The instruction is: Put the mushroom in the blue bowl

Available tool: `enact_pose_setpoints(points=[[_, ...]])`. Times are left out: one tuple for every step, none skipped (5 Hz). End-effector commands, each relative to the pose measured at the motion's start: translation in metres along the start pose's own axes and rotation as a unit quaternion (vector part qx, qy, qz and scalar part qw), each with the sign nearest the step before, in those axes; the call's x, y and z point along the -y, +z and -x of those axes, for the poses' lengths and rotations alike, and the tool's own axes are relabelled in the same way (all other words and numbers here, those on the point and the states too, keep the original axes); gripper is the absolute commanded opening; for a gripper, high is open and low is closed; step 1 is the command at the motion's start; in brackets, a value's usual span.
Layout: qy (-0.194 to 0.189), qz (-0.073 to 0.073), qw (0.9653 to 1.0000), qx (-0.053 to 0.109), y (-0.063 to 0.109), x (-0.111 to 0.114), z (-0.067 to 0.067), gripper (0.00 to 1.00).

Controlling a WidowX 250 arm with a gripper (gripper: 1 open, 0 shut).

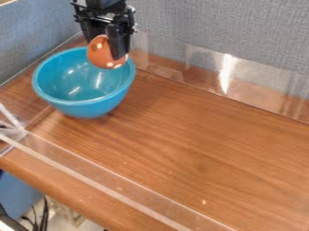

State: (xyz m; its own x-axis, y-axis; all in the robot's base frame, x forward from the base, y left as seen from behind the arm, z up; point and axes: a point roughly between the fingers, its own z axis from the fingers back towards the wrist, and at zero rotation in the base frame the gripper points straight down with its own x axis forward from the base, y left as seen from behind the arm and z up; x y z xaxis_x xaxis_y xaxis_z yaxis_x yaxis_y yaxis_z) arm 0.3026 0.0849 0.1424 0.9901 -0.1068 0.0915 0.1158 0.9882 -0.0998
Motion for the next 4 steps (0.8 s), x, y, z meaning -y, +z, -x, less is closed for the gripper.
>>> enact_pose_setpoints(points=[[0.001,-0.017,0.9994,0.030,0.0213,-0.0033,-0.0009,0.00],[0.000,-0.017,0.9994,0.029,0.0220,-0.0034,0.0008,0.00],[0.000,-0.017,0.9995,0.027,0.0226,-0.0035,0.0025,0.00],[-0.001,-0.017,0.9995,0.027,0.0238,-0.0032,0.0041,0.00]])
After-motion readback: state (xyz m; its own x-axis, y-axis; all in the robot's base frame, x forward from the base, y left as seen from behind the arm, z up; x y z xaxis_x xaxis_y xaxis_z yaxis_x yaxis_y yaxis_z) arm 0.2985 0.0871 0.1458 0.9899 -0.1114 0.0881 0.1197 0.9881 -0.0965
